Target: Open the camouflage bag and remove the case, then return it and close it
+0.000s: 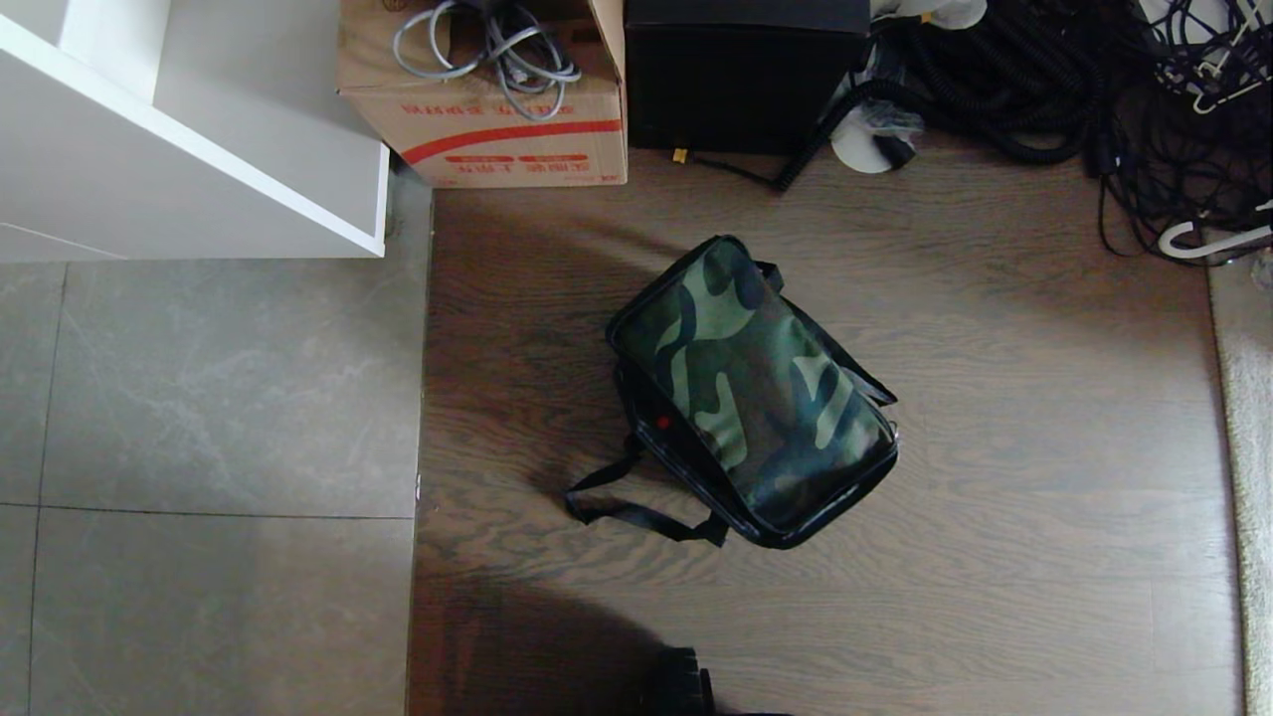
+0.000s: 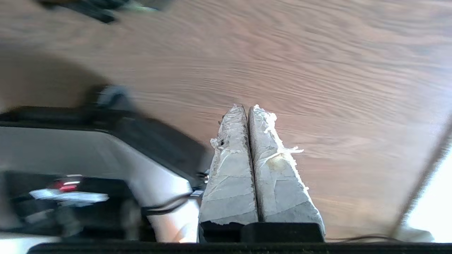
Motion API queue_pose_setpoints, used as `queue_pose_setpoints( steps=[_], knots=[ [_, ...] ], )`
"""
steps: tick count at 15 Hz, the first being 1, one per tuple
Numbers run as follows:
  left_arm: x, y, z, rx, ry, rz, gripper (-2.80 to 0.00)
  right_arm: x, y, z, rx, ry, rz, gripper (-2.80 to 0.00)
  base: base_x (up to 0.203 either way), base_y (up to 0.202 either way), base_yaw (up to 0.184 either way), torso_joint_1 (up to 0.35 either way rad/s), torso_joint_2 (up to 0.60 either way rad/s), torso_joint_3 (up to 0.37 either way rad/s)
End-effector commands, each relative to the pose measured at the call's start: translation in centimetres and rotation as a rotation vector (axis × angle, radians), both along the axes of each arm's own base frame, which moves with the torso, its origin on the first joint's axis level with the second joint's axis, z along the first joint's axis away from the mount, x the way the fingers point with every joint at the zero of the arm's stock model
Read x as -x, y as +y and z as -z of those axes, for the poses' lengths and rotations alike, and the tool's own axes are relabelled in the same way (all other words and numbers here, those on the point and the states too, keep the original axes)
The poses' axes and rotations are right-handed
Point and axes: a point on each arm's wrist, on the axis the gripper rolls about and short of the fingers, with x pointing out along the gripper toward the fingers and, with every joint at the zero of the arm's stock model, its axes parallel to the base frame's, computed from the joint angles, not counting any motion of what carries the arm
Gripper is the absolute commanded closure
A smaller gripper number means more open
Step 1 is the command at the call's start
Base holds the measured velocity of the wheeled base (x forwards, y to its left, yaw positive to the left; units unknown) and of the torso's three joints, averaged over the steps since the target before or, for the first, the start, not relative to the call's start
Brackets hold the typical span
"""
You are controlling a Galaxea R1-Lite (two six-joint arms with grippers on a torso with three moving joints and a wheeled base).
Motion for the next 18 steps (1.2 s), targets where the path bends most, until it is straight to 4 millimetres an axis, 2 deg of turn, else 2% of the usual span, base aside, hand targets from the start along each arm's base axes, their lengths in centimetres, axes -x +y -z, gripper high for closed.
queue_pose_setpoints(
  steps=[1,5,6,18],
  knots=[
    [0.0,0.0,0.0,0.0,0.0,0.0,0.0,1.6,0.0,2.2,0.033,-0.135,0.052,0.0,0.0,0.0,0.0,0.0,0.0,0.0],
    [0.0,0.0,0.0,0.0,0.0,0.0,0.0,2.8,-0.1,2.9,0.011,-0.326,0.059,0.0,0.0,0.0,0.0,0.0,0.0,0.0],
    [0.0,0.0,0.0,0.0,0.0,0.0,0.0,2.8,-0.1,2.9,-0.035,-0.331,0.083,0.0,0.0,0.0,0.0,0.0,0.0,0.0],
    [0.0,0.0,0.0,0.0,0.0,0.0,0.0,2.8,-0.1,2.9,-0.033,-0.339,0.086,0.0,0.0,0.0,0.0,0.0,0.0,0.0]
  ],
)
